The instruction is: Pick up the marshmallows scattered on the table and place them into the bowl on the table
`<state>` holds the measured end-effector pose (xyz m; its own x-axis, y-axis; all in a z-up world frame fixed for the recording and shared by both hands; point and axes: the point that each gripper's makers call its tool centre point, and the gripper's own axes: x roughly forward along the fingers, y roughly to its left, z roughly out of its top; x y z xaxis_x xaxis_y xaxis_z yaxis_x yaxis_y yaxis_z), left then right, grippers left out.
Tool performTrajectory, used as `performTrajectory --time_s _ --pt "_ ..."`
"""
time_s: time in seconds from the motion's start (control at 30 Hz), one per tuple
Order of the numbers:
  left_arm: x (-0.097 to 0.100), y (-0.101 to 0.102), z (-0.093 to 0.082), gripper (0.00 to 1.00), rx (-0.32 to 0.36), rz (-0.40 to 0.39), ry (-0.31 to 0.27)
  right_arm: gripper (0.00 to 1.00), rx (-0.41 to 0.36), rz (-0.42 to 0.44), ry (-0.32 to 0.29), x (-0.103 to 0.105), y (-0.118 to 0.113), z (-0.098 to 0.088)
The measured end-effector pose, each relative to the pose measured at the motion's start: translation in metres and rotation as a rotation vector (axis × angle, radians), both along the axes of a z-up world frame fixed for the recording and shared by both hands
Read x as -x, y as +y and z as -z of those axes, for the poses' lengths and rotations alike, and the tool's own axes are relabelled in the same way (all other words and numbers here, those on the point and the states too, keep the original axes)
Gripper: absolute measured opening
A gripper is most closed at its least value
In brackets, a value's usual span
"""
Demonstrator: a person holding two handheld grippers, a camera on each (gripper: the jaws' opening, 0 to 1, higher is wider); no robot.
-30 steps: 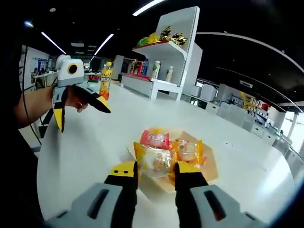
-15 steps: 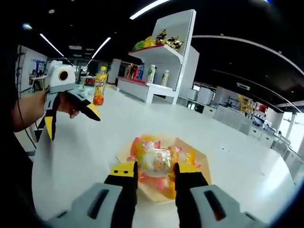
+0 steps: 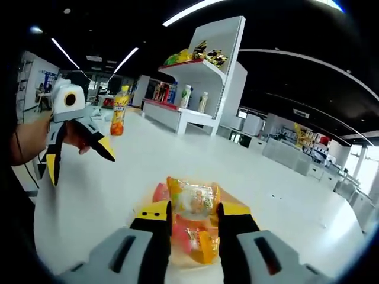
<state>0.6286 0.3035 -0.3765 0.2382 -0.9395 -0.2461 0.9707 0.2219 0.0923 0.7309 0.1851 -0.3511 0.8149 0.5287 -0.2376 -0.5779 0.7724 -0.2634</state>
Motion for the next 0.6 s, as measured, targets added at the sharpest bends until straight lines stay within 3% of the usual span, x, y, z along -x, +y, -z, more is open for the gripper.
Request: performTrajectory --time_s 0.33,0.47,0.6 --pt "0.003 0.001 -0.003 0.68 0.002 0.010 -0.010 0.30 -0.022 0.019 -0.007 -0.014 -0.002 -0.004" --pt "0.002 0.002 -0.002 0.68 -0.003 0.008 -0.009 0.30 -0.064 0.008 0.016 -0.017 0.001 -0.006" --pt "0.002 0.002 -0.001 0.68 0.000 0.009 -0.007 0.30 -0.052 0.012 0.017 -0.021 0.003 -0.003"
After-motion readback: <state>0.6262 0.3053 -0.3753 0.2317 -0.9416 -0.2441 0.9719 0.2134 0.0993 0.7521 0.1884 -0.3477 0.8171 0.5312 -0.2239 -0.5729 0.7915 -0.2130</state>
